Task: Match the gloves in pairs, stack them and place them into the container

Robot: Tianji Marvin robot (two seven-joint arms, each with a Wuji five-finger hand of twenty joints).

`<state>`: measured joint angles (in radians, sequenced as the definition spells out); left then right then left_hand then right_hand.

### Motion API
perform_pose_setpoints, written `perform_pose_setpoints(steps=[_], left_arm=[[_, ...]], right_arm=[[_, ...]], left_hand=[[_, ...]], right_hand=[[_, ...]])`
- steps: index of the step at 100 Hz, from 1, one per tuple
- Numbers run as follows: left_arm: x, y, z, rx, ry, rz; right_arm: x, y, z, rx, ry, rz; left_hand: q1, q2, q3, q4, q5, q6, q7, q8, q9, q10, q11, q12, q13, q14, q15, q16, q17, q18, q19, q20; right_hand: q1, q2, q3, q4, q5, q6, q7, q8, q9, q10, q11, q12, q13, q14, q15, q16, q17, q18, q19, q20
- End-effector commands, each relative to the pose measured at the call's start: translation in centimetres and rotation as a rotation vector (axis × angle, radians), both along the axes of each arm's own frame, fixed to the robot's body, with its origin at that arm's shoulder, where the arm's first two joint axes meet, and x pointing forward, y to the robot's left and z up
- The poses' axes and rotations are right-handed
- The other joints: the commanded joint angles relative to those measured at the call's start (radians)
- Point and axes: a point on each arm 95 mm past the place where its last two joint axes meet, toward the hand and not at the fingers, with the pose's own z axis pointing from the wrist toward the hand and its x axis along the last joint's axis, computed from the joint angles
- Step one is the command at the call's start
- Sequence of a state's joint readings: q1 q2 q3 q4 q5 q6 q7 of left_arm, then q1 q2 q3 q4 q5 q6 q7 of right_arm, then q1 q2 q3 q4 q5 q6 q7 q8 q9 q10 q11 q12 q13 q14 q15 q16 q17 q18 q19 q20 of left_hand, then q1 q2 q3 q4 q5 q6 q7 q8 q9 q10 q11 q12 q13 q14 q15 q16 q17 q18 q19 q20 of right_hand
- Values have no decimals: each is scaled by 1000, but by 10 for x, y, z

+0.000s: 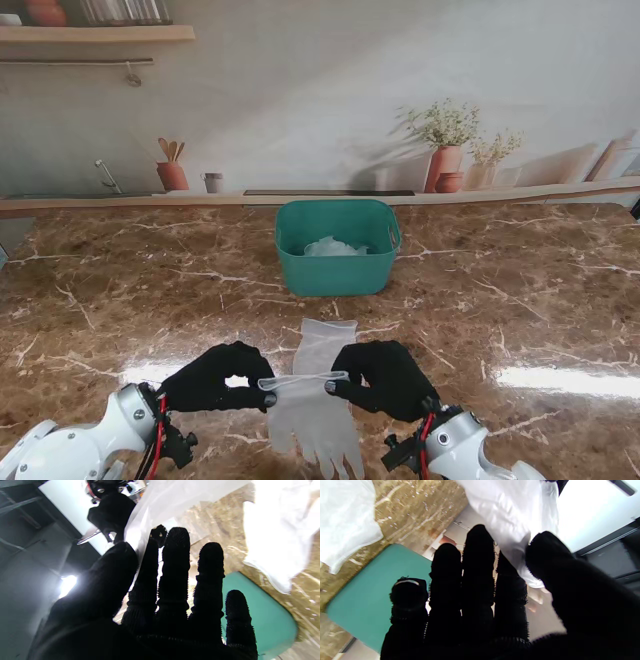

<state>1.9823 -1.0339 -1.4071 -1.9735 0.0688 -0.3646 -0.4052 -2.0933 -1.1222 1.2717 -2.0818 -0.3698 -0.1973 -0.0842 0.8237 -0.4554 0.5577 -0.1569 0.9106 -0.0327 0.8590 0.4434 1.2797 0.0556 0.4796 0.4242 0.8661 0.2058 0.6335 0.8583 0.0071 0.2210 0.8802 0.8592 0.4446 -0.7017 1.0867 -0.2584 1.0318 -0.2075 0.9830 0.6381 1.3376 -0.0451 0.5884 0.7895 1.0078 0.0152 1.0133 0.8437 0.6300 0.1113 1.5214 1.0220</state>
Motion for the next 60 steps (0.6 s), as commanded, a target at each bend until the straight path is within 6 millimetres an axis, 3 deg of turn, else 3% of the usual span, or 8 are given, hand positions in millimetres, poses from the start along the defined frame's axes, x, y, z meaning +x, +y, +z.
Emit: perform_pose_setpoints(steps=[1, 29, 52, 60], left_arm=[[6, 1, -11, 18, 32, 23], [50, -15, -32, 173, 41, 147], [92, -40, -49, 299, -20, 220], [103, -46, -53, 348, -41, 223]], right_arm=[[11, 1, -14, -23, 56, -13], [68, 7, -50, -63, 197, -112], [103, 6, -71, -132, 213, -208], [112, 5, -77, -175, 195, -236]], left_hand=[[30, 19, 10, -19, -22, 10, 4, 16, 65, 15, 6, -7, 48, -4, 32, 7, -19, -28, 28, -19], [37, 15, 29, -13, -23, 34, -2, 38, 55, 36, 45, 9, 28, 23, 63, 30, -38, -41, 33, -13], [28, 12, 41, -16, -19, 17, -7, 48, 51, 43, 57, 18, 17, 27, 76, 36, -40, -43, 45, -1], [20, 11, 50, -16, -18, 8, -7, 53, 51, 17, 62, 22, 18, 18, 82, 37, -40, -47, 48, 3]], right_hand=[[-3, 13, 27, 7, 19, -3, 33, -5, 38, 9, -13, -11, 32, -10, 9, 3, 9, 0, 50, -14], [2, 22, 18, 4, 10, 7, 33, -14, 29, 14, -17, -18, 8, -8, 8, 1, -22, -4, 52, -20], [-1, 26, 15, 1, 3, -3, 32, -17, 12, 19, -16, -20, -17, -13, 11, 0, -38, -15, 57, -20], [-3, 24, 14, 1, 1, -8, 31, -19, 5, 23, -14, -20, -27, -16, 12, 0, -44, -21, 57, -21]])
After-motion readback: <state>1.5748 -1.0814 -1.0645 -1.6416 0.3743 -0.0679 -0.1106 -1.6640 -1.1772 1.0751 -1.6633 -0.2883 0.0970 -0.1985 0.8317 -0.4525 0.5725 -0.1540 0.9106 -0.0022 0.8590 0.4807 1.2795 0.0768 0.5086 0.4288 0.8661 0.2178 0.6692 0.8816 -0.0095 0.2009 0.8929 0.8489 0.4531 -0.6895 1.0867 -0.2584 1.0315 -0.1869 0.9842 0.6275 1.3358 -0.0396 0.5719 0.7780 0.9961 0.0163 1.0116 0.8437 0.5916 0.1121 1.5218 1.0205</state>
